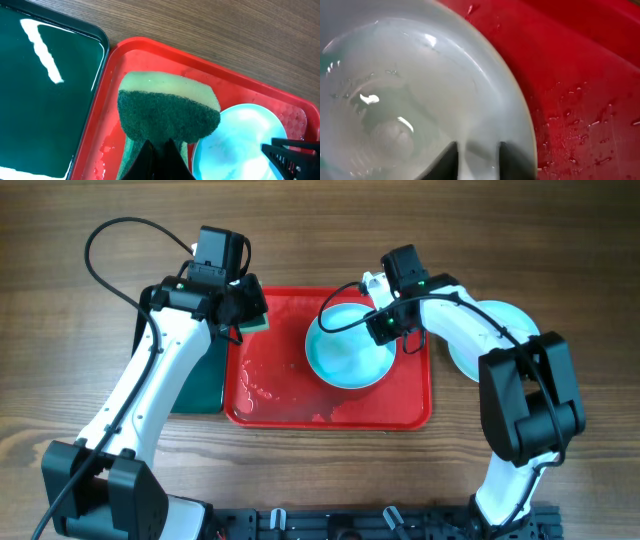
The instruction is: Clean dirty plates on tray and stack at the side
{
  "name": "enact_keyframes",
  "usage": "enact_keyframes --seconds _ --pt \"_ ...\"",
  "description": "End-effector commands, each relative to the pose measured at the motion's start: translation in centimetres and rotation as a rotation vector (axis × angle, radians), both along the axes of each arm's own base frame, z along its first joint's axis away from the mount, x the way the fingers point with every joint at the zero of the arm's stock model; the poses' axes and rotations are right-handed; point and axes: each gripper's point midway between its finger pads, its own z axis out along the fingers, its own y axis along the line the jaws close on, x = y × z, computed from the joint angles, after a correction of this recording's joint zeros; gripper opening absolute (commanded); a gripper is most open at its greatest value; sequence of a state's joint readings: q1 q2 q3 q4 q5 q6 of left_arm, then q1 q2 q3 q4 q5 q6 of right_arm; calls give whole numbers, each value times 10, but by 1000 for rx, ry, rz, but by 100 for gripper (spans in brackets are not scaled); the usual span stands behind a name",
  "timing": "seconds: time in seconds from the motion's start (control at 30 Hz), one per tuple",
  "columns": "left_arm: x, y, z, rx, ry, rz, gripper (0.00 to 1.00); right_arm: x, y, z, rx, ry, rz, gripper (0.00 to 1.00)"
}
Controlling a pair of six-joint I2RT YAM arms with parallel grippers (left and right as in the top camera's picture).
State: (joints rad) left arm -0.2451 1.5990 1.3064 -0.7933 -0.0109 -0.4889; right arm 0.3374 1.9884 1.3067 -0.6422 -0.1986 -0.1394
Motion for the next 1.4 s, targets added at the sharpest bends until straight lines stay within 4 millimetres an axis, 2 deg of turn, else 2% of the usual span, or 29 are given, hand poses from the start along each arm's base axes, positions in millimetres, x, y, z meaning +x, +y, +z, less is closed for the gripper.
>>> enact_keyframes --seconds 0.0,0.07,0.1,0.17,0.23,0.3,0.43,0.47,0.5,0.53,0.6,0.67,0.73,0.8,0.9,0.93,1.0,1.03,1.2,1.27,1.3,1.37 --pt "2 5 -2 6 2 26 4 20 10 35 28 -61 23 43" --pt "2 5 -2 6 2 26 4 31 10 60 21 -121 40 50" --pt "2 5 -2 6 2 26 4 37 5 62 -8 -149 29 51" --pt "2 5 -2 6 2 26 4 40 -3 48 -66 -143 14 51" --pt "2 5 -2 6 2 26 4 39 -12 25 -111 -101 28 50" --pt "2 5 -2 6 2 26 4 30 -16 2 -132 -34 31 40" --pt "2 5 -2 6 2 26 4 19 -15 -9 -118 24 25 26" --pt "2 5 -2 6 2 26 4 13 -17 -14 -119 46 0 17" --pt "2 5 -2 6 2 26 4 3 -20 -20 -122 86 -52 7" --pt "2 5 -2 6 2 26 5 -6 -23 -22 -120 145 -171 4" --pt "2 5 -2 5 2 26 7 -26 -27 -23 -132 267 -414 4" --pt "2 5 -2 6 2 26 4 -36 -29 -22 -137 338 -614 4" --pt "2 4 -2 5 2 25 4 -27 -13 -21 -42 359 -736 5" --pt "0 4 -5 0 10 21 4 -14 9 -21 21 305 -735 4" --pt "-8 6 -22 13 52 22 4 -17 30 -22 -12 237 -673 4" --pt "-6 7 -28 20 56 25 7 -18 32 -22 -19 226 -665 4" --pt "2 6 -43 27 65 26 19 -19 32 -22 -26 227 -667 4" --pt "9 7 -58 47 77 34 24 -20 30 -22 -31 233 -671 4" --pt "19 6 -116 88 154 13 21 -23 17 -24 -82 230 -692 4" --pt "21 7 -126 95 164 14 17 -24 5 -24 -97 250 -714 4" --pt "22 6 -128 95 163 13 15 -22 -8 -25 -101 265 -743 4" --pt "22 7 -129 116 162 -37 13 -20 -13 -24 -78 285 -738 4"
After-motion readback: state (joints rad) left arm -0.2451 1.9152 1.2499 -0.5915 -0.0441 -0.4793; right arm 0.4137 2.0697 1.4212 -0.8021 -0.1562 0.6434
